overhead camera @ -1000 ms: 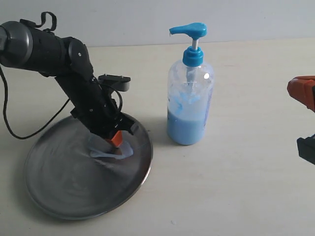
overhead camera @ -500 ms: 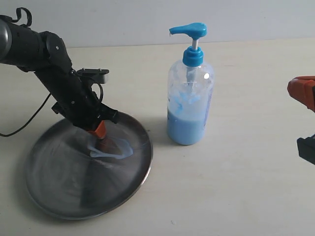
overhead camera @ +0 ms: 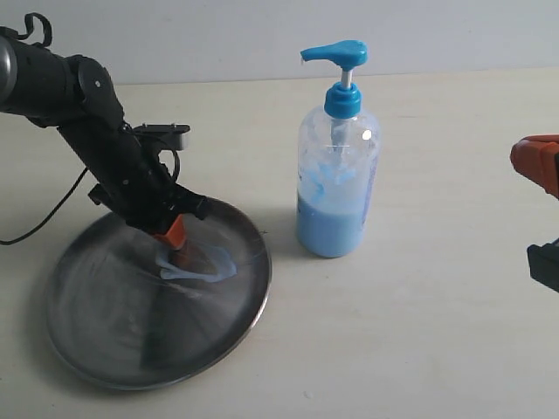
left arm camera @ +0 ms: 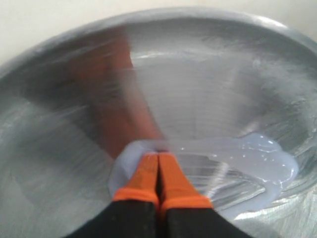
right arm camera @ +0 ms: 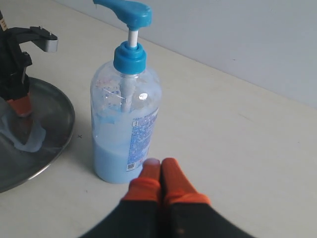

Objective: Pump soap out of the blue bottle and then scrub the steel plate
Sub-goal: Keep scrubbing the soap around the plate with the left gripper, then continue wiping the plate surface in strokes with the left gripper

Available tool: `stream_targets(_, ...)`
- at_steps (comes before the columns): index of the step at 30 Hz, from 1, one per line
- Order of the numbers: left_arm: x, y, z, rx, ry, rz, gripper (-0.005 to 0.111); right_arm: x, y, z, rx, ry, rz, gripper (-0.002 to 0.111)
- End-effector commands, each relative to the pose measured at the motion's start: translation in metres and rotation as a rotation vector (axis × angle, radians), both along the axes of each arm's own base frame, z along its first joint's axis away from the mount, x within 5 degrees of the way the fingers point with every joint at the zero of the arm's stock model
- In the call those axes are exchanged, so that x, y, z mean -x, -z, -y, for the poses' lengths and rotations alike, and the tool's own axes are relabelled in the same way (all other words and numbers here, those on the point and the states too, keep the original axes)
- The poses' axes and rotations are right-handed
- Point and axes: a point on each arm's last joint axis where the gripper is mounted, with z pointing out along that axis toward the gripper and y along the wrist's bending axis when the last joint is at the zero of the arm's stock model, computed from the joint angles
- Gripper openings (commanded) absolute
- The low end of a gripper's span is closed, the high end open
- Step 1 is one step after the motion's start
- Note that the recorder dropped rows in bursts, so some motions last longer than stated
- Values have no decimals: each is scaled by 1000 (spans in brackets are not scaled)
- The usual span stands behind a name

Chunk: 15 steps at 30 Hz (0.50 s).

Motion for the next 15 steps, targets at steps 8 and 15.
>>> stream_targets(8,24,5,39,-10,124,-28,0,0,1,1,-9,6,-5,0)
stream_targets(15,38,5,60,-6,185,-28,0,0,1,1,-3,12,-9,0)
